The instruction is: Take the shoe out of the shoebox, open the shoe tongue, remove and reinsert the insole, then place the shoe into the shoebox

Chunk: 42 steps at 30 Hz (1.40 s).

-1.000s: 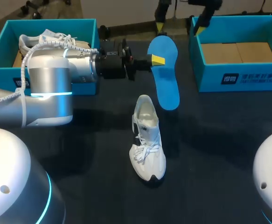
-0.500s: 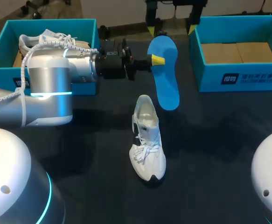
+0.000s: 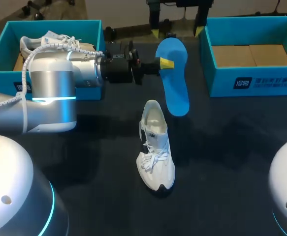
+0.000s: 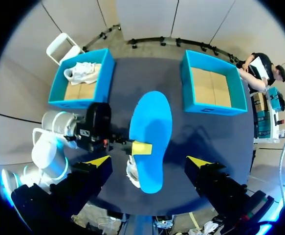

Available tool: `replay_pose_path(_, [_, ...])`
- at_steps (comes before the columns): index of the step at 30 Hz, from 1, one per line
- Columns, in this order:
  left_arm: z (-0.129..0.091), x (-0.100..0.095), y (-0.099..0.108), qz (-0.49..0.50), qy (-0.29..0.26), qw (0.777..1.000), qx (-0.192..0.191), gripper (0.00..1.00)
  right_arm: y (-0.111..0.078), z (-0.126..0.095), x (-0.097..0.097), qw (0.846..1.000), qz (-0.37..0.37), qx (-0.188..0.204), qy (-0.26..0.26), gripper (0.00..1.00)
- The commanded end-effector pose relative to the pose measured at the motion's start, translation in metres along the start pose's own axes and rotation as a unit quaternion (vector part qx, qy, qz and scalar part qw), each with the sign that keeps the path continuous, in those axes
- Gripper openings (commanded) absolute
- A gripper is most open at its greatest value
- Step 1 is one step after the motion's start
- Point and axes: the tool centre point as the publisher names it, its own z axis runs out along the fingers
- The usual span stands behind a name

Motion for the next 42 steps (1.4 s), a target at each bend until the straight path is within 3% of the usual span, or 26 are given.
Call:
replay_pose_path(1, [0.001,-0.001,0.001,0.000,0.000,1.000,0.001,0.00,-0.004,0.001,-0.015,0.999,0.008,-0.016,0.045,1.00])
replay_pose_path(14, [0.001,-0.001,0.001,0.000,0.000,1.000,0.001,0.00,-0.007,0.001,-0.042,0.986,0.039,-0.035,0.159,1.00])
replay_pose_path(19, [0.001,-0.001,0.001,0.000,0.000,1.000,0.001,0.00,-0.012,0.007,-0.057,0.970,0.053,-0.043,0.234,1.00])
replay_pose_path(27, [0.001,-0.001,0.001,0.000,0.000,1.000,0.001,0.00,-0.018,0.014,-0.064,0.953,0.061,-0.049,0.294,1.00])
replay_pose_path(30, [0.001,-0.001,0.001,0.000,0.000,1.000,0.001,0.00,-0.020,0.018,-0.067,0.938,0.060,-0.055,0.338,1.00])
replay_pose_path(35, [0.001,-0.001,0.001,0.000,0.000,1.000,0.001,0.00,-0.021,0.021,-0.070,0.928,0.055,-0.049,0.365,1.00])
replay_pose_path(42, [0.001,-0.001,0.001,0.000,0.000,1.000,0.001,0.00,-0.022,0.026,-0.077,0.902,0.040,-0.053,0.426,1.00])
